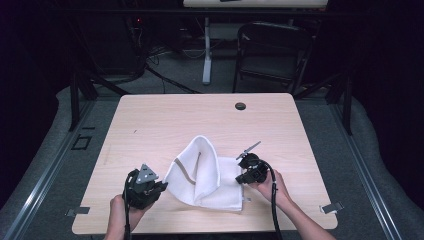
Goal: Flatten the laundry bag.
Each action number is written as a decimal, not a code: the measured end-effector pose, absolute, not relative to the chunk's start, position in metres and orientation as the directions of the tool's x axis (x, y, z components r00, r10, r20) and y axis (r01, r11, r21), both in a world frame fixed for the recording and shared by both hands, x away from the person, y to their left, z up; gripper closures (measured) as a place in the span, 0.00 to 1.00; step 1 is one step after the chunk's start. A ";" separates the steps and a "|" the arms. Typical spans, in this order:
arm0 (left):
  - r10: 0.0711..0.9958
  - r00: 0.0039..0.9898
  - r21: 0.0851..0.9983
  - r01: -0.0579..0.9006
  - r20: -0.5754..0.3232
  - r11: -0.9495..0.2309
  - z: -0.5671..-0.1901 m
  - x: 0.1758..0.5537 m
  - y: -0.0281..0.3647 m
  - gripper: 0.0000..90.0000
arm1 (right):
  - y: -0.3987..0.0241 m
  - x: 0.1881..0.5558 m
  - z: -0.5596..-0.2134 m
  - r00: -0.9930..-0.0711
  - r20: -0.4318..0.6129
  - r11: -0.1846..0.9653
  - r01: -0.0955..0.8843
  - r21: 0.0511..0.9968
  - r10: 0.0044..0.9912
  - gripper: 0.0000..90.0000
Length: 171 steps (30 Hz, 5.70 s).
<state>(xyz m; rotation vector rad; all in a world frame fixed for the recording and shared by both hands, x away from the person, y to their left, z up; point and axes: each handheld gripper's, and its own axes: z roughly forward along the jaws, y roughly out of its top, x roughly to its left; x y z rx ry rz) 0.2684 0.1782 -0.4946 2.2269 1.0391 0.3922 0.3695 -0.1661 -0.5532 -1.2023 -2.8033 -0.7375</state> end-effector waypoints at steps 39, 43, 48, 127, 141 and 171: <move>0.836 0.542 0.523 0.739 -0.086 -0.426 -0.497 0.284 0.215 0.54 | -0.170 0.372 -0.551 -0.725 0.114 0.632 0.656 0.413 0.679 1.00; 0.832 0.545 0.530 0.736 -0.098 -0.420 -0.499 0.287 0.214 0.43 | -0.171 0.371 -0.547 -0.738 0.113 0.638 0.641 0.427 0.666 0.89; 0.801 0.589 0.519 0.720 -0.105 -0.461 -0.506 0.288 0.207 0.37 | -0.171 0.361 -0.533 -0.762 0.090 0.649 0.601 0.467 0.641 0.72; 0.610 0.793 0.442 0.550 -0.010 -0.708 -0.543 0.307 0.146 0.38 | -0.150 0.315 -0.502 -0.868 0.070 0.701 0.442 0.560 0.492 0.99; 0.539 0.842 0.441 0.477 0.019 -0.761 -0.543 0.298 0.128 0.78 | -0.152 0.316 -0.502 -0.875 0.072 0.712 0.434 0.552 0.478 0.99; 0.614 0.785 0.534 0.555 -0.083 -0.638 -0.511 0.290 0.138 0.99 | -0.143 0.302 -0.500 -0.898 -0.023 0.777 0.368 0.511 0.440 0.59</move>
